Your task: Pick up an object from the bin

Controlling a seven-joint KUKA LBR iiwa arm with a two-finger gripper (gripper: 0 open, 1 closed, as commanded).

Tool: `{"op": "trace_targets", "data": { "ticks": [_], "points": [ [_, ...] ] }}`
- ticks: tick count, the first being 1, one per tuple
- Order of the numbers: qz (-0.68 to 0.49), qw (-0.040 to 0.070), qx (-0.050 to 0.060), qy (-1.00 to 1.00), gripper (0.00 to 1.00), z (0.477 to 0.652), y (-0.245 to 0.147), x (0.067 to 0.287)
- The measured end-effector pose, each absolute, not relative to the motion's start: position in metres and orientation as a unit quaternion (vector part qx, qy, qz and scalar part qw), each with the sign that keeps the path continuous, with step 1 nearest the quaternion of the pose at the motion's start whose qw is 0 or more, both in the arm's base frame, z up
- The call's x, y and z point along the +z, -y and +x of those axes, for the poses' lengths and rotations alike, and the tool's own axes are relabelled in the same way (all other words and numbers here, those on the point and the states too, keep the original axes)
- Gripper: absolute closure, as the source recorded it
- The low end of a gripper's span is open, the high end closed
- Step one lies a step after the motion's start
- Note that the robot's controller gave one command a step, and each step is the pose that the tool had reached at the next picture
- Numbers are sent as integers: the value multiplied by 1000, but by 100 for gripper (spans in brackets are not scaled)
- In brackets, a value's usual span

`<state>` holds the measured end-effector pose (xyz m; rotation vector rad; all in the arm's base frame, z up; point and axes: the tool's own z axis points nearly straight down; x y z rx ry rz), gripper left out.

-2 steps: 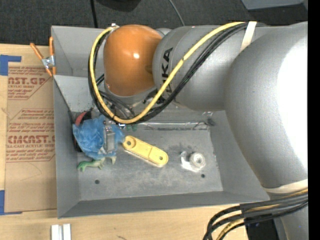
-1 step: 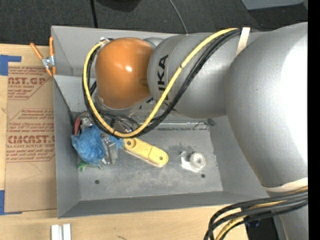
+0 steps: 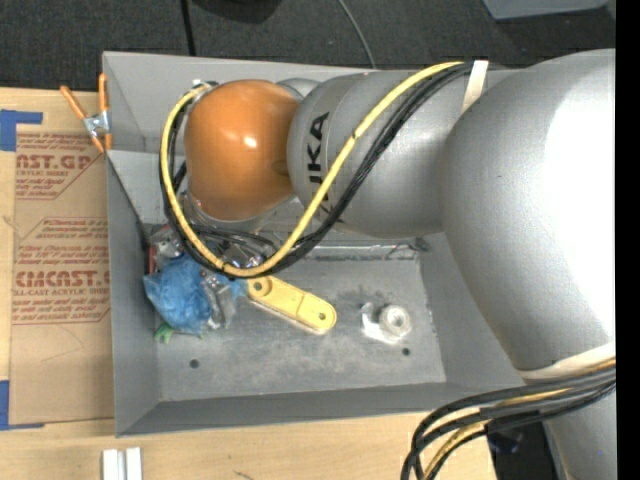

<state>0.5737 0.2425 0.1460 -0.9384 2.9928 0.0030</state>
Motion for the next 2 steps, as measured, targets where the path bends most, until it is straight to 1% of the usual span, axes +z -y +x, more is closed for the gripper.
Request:
{"op": "trace_targets", "data": {
  "ticks": [1, 2],
  "points": [
    [-446, 2, 2, -895, 0, 582, -242, 70],
    [-514, -2, -3, -858, 100, 573, -241, 73]
  ]
}}
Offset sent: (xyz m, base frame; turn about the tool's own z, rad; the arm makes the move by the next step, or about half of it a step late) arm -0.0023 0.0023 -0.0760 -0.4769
